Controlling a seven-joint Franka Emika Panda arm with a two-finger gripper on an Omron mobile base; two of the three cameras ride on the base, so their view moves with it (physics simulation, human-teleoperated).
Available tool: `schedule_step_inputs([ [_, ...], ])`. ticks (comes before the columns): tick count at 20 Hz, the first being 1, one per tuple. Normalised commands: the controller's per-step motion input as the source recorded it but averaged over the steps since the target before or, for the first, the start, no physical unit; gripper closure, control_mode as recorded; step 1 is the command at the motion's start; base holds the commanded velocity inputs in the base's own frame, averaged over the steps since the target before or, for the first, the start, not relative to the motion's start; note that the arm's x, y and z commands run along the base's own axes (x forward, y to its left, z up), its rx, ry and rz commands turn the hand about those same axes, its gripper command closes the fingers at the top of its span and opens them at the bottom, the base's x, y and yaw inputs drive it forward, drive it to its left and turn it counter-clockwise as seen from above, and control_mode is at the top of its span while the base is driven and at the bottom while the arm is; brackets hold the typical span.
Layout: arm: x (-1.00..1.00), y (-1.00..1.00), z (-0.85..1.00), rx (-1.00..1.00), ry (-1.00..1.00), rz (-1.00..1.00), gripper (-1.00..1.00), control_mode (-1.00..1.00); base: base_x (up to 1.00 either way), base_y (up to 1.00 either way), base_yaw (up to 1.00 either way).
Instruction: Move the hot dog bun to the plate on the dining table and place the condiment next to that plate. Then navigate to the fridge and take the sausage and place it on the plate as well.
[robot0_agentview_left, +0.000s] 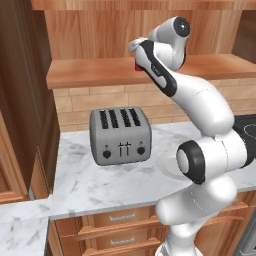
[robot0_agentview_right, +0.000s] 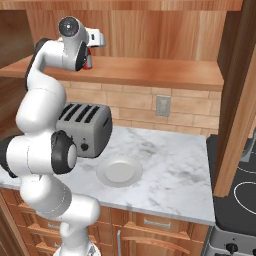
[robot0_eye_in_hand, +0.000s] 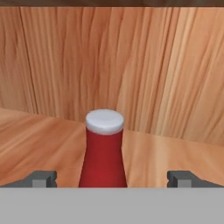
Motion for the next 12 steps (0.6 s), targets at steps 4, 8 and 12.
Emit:
schedule_step_inputs([
  [4, 0.2, 0.0, -0.02, 0.02, 0.0, 0.0, -1.0, -1.0, 0.0, 0.0, 0.0],
  [8, 0.13, 0.06, -0.02, 0.0, 0.0, 0.0, -1.0, -1.0, 0.0, 0.0, 0.0],
  [12, 0.11, 0.07, -0.05, 0.0, 0.02, 0.0, -1.0, -1.0, 0.0, 0.0, 0.0],
])
